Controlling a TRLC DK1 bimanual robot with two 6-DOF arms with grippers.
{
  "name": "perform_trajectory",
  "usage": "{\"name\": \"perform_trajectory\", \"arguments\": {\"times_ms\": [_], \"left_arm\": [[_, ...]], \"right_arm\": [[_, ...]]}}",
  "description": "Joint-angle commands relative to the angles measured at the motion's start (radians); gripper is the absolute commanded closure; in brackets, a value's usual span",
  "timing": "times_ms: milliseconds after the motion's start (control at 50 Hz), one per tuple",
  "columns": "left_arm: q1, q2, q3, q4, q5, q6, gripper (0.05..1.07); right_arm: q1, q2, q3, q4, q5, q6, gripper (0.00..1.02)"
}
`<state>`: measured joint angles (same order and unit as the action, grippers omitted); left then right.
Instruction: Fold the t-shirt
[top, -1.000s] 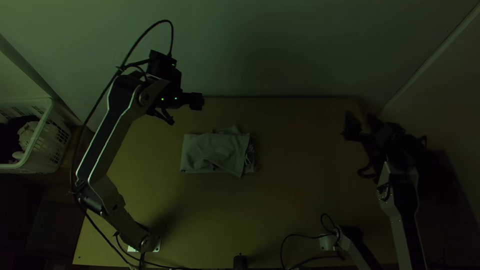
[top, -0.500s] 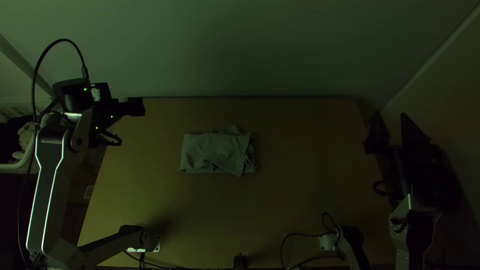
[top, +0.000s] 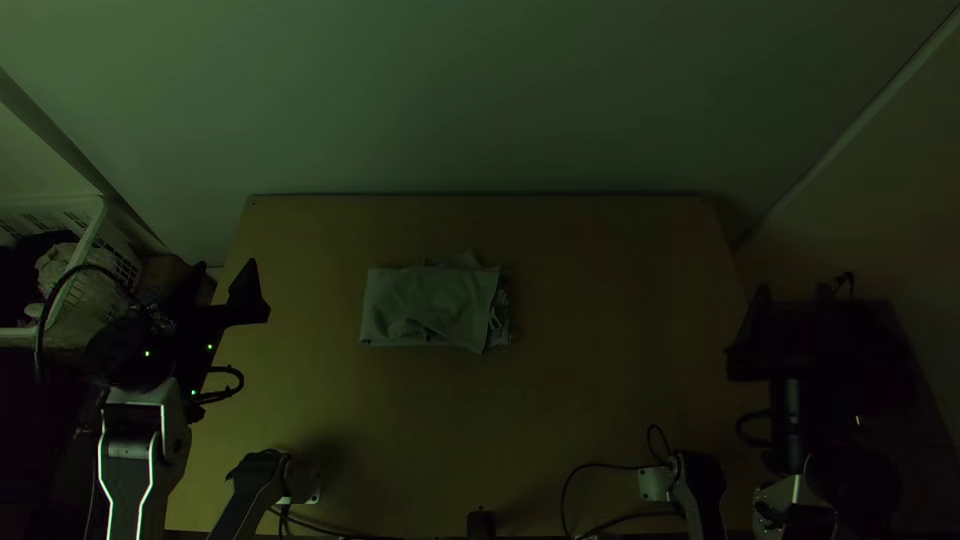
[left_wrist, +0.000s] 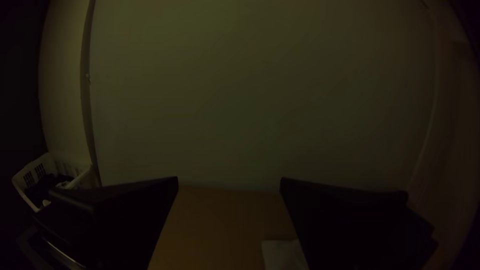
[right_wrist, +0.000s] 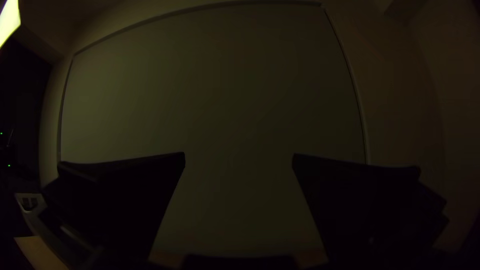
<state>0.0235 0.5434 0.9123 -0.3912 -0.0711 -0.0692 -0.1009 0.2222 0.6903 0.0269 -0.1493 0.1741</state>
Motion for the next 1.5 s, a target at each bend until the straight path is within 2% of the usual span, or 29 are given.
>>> {"name": "perform_trajectory", "arguments": {"times_ms": [0, 100, 260, 400, 560, 740, 840, 960, 1080, 1160, 1300, 1480], "left_arm": [[0.007, -0.135, -0.118, 0.08, -0.007, 0.016, 0.1], [0.013, -0.246, -0.23, 0.138, -0.01, 0.02, 0.1], [0.013, -0.39, -0.36, 0.14, -0.021, 0.02, 0.1], [0.013, -0.546, -0.492, 0.143, -0.024, 0.048, 0.1], [0.019, -0.55, -0.573, 0.117, -0.058, 0.066, 0.1], [0.023, -0.55, -0.701, 0.216, -0.065, 0.071, 0.1], [0.019, -0.55, -0.783, 0.308, -0.061, 0.068, 0.1], [0.019, -0.55, -0.845, 0.345, -0.053, 0.074, 0.1], [0.024, -0.55, -0.874, 0.336, -0.055, 0.074, 0.1], [0.032, -0.546, -0.871, 0.311, -0.056, 0.077, 0.1], [0.055, -0.546, -0.86, 0.241, -0.055, 0.094, 0.1], [0.055, -0.546, -0.86, 0.239, -0.052, 0.094, 0.1]], "right_arm": [[-0.006, -0.07, -0.057, 0.025, 0.001, -0.002, 0.04], [-0.006, -0.127, -0.11, 0.025, 0.002, -0.001, 0.04], [-0.006, -0.224, -0.199, 0.018, 0.004, 0.002, 0.04], [-0.014, -0.227, -0.256, -0.022, 0.011, 0.013, 0.04], [-0.019, -0.228, -0.374, 0.002, 0.022, 0.022, 0.04], [-0.017, -0.228, -0.529, 0.062, 0.028, 0.03, 0.04], [-0.022, -0.228, -0.581, 0.065, 0.03, 0.025, 0.04], [-0.022, -0.228, -0.644, 0.054, 0.03, 0.024, 0.04], [-0.023, -0.228, -0.689, 0.013, 0.03, 0.031, 0.04], [-0.031, -0.228, -0.686, -0.012, 0.07, 0.056, 0.04], [-0.072, -0.225, -0.681, -0.036, 0.128, 0.031, 0.04], [-0.085, -0.225, -0.683, -0.036, 0.128, 0.024, 0.04]]}}
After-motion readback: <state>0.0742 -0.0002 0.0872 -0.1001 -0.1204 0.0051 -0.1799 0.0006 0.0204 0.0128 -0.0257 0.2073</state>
